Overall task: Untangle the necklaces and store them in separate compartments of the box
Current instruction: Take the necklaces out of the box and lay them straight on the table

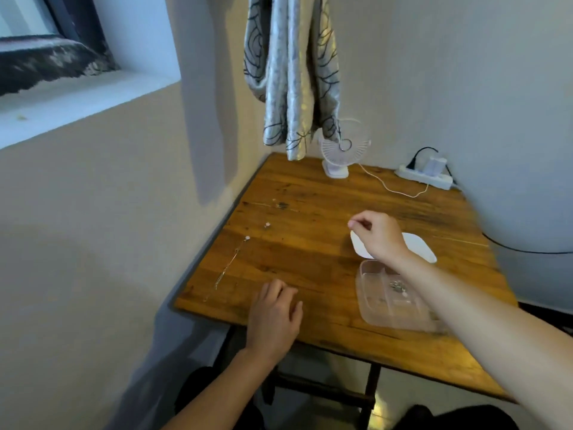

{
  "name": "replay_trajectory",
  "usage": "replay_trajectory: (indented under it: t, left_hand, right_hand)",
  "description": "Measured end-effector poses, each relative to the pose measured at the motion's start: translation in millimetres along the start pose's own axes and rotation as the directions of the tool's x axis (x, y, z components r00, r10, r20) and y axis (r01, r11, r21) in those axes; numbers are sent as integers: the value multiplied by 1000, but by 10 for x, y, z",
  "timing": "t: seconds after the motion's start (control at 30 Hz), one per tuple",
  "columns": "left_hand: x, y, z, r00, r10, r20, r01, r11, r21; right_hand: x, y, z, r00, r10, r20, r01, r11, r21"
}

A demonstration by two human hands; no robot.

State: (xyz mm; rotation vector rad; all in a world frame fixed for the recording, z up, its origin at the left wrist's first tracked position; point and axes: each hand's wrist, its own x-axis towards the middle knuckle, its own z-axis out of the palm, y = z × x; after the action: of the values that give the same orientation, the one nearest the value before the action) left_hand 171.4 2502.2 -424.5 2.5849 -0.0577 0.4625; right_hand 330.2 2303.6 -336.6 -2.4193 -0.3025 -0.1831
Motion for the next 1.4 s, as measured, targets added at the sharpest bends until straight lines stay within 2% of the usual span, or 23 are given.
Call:
replay_trajectory:
  t: [0.07,0.17,0.23,0.33,0.43,0.67,0.93,1.17,1.3,1.4]
  left_hand:
    - [26,183,146,999,26,38,-27,1000,3]
    - [38,351,327,993,-8,117,-3,996,88]
    - [21,376,407,991,-28,132,5,986,166]
    - [-6,337,479,995,-13,96,-5,981,193]
    - [-13,281,532,998,6,60,-18,979,205]
    - [-19,272,561,999,25,36,-33,972,231]
    - [-16,299,533,998,9,59,-21,978,208]
    - [-24,295,540,999,13,51,-23,977,213]
    - [-23,293,515,997,7,77,-22,981,195]
    - [-12,314,454,992,-9,129,-9,990,142]
  right_hand:
    - [-201,198,-231,999,26,-33,-28,999,-40]
    - [-494,426,-457,1000,3,-24,-6,991,-134]
    - [-638,547,-500,998,15,64,2,969,-245]
    - [-719,671,-472,965,63,256,64,886,-460]
    - [-749,723,-388,911,69,406,165,843,-512]
    - [-791,822,-301,909,41,414,166,878,-450]
    - [-646,800,-407,864,141,483,-10,964,-264]
    - [-594,776,-564,889,149,433,-58,975,-216]
    - [-570,534,-681,933,69,352,-71,997,-9]
    - [-556,162,-769,941,26,338,-92,979,180]
